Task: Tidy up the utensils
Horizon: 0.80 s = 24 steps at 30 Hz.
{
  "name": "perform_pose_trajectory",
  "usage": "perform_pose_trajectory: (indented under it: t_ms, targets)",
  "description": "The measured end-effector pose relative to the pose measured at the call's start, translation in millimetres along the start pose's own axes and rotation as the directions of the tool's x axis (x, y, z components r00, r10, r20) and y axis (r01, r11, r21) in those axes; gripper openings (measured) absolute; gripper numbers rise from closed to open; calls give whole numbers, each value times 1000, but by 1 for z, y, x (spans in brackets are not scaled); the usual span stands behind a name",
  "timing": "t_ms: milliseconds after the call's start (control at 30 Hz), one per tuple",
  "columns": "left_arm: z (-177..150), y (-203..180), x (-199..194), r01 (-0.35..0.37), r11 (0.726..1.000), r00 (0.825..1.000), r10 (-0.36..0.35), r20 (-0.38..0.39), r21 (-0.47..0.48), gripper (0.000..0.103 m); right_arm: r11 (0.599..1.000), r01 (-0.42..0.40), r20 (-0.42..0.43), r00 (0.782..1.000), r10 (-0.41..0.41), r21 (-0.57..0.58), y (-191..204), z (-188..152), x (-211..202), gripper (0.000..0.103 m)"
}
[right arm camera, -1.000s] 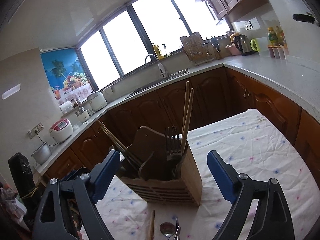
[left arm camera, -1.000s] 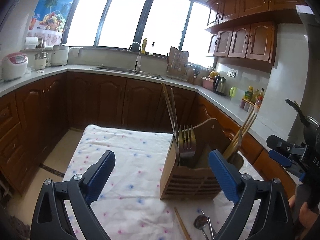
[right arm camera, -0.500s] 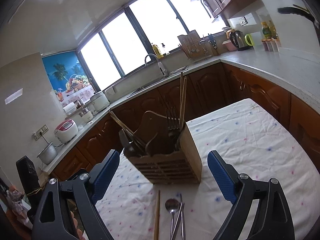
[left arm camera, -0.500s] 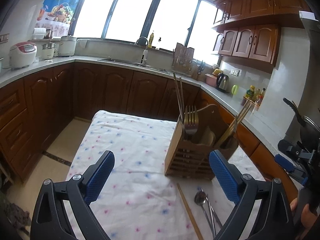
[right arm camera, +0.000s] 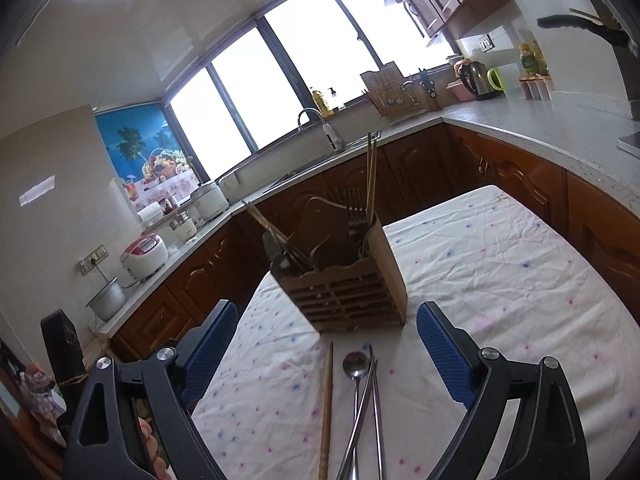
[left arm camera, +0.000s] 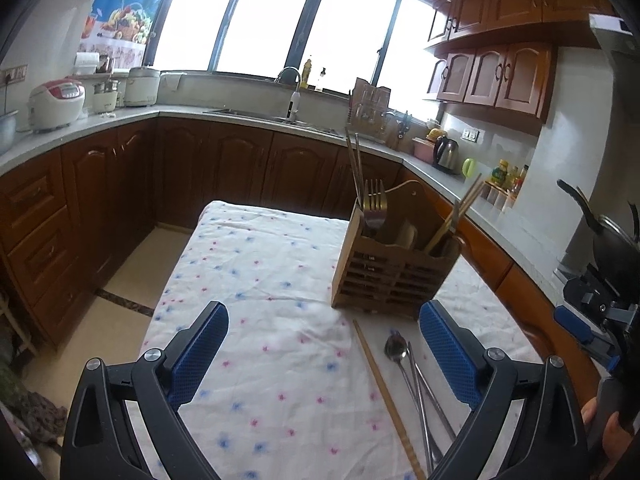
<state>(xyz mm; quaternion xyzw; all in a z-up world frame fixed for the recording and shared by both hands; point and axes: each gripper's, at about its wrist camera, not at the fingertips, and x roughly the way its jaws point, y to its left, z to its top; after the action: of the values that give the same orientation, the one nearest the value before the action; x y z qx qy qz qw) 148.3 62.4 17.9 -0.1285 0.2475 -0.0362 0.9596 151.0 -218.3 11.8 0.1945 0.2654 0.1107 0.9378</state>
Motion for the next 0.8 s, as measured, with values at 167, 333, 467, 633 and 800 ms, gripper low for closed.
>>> perform_pose_trajectory:
  t_ms: [167,333,467,633,800]
  targets:
    - [-10,-10,-27,-18,998,1000,17,20,57,101,999,11,11,1000,-11,-50,8,-12,-17,93]
    - [-24,-17,-50,-46,992,997,38,65,121,102,988,61,64,997,-53,-139,18,-23,-35,96]
    - [-38,-21,-64,-66,984,995,51,91,167,102,971,98,124,990,-73,-216,28,-33,-50,102]
    - [-46,-22,-78,-86,977,992,65,110,193,102,942,118,181,982,-62,-315,45,-41,-67,103]
    - [-46,-19,-88,-89,977,989,64,132,193,102,919,123,186,981,-55,-376,57,-45,-73,103]
